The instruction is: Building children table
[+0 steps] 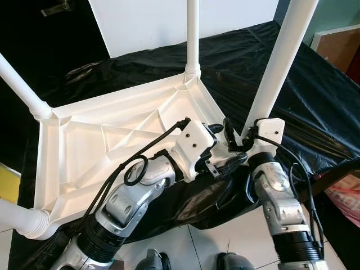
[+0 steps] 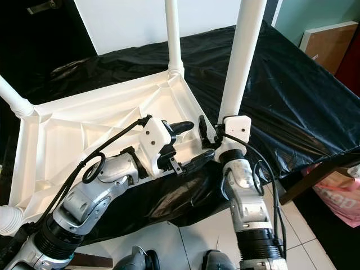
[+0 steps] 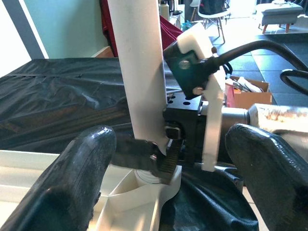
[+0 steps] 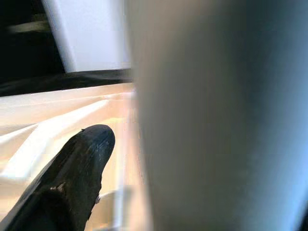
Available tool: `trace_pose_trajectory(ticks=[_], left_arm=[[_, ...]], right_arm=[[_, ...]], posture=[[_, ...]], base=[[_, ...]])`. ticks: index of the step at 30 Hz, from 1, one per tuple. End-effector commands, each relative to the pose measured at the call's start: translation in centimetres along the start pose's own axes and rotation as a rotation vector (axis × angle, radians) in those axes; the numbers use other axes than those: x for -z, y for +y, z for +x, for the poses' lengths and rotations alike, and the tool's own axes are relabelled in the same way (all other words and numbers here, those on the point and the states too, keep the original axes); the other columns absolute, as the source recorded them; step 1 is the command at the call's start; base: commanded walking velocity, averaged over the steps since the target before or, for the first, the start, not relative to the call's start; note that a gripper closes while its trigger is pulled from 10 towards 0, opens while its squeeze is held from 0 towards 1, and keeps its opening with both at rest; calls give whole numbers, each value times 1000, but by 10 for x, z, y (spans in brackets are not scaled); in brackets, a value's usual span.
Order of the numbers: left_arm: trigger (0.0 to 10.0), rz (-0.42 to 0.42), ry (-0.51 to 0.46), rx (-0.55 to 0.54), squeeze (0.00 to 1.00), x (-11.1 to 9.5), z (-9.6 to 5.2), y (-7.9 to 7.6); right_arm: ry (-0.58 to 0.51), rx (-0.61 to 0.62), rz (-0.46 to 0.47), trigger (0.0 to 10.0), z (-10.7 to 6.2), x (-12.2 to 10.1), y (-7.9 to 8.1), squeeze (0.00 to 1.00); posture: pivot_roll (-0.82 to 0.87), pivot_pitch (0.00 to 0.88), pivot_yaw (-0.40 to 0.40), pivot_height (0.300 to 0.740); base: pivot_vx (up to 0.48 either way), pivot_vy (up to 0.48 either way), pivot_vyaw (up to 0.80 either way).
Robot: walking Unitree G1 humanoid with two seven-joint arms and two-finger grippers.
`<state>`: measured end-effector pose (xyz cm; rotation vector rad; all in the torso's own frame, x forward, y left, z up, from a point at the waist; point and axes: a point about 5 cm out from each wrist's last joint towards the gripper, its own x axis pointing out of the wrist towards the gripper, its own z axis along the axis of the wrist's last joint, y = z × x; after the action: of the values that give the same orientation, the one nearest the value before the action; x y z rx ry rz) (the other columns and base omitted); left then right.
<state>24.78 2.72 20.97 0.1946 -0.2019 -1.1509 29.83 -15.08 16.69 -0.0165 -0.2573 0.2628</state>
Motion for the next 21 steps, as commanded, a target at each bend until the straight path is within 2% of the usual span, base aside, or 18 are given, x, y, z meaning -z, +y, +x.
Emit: trace_pose_trajectory(ticks=[1,5,7,9,16,17,20,21], left_arm=[[10000,10,2,61,0,-1,-1,-1],[10000,11,3,63,0,-1,-1,-1],[10000,10,3,65,0,-1,-1,-1],[10000,11,3,67,0,-1,0,0],[10000,11,3,69,0,-1,0,0],[10000,10,6,76,0,0,0,-1],[10000,8,8,79,0,0,0,-1],[10000,8,11,82,0,1,0,-2]], right_arm=[[-1,-92,12,10000,-1,0,0,0],[5,-136,8,10000,-2,0,-4,0],[15,-184,4,10000,-2,1,-9,0],[41,-267,-20,10000,-2,1,-20,0],[80,-352,-43,10000,-1,1,-30,0],[126,-413,-64,9882,0,4,-36,0],[141,-432,-71,9882,1,5,-38,0],[151,-445,-78,6157,1,6,-40,0]], posture=[[-58,102,54,740],[-60,100,54,740],[-59,97,52,740],[-58,95,54,740],[-58,93,56,740],[-60,92,58,740],[-60,92,58,740],[-59,91,57,740]], base=[[0,0,0],[0,0,0],[0,0,0],[0,0,0],[0,0,0],[0,0,0],[0,0,0],[0,0,0]])
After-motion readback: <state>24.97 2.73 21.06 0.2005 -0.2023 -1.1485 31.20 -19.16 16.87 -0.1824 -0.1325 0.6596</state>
